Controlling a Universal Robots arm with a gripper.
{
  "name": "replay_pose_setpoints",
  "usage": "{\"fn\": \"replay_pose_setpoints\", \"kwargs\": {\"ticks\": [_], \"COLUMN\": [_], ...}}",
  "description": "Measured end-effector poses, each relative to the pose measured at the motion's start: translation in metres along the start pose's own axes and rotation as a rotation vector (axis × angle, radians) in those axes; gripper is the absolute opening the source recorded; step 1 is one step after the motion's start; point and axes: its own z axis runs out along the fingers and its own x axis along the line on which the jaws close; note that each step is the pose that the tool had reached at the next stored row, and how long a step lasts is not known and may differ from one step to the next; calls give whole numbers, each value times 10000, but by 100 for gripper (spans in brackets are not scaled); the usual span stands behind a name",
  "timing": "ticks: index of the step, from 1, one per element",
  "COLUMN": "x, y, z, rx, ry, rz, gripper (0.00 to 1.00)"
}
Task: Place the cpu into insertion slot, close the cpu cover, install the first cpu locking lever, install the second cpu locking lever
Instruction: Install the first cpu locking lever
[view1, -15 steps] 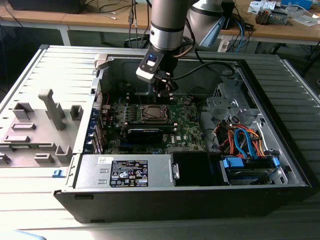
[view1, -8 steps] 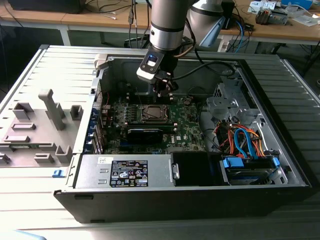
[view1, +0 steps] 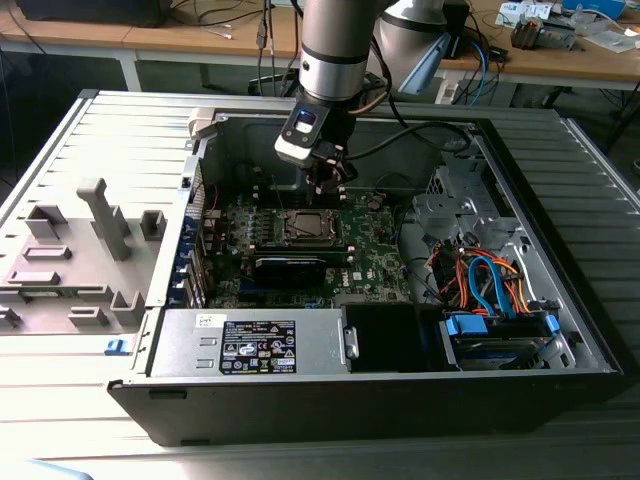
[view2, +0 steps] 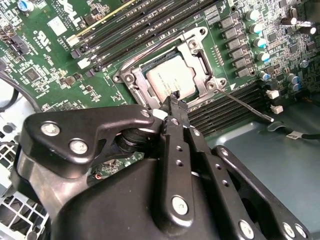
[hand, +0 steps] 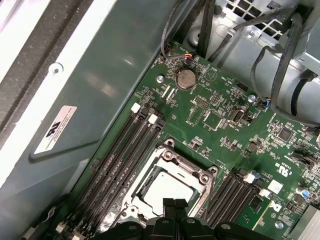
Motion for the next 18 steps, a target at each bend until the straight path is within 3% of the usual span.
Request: {"fn": "replay_pose_setpoints", "kwargs": {"ticks": [18], "x": [0], "y": [0], "z": [0], "rx": [1], "ry": [-15], "rz": [-363], "gripper": [11]}}
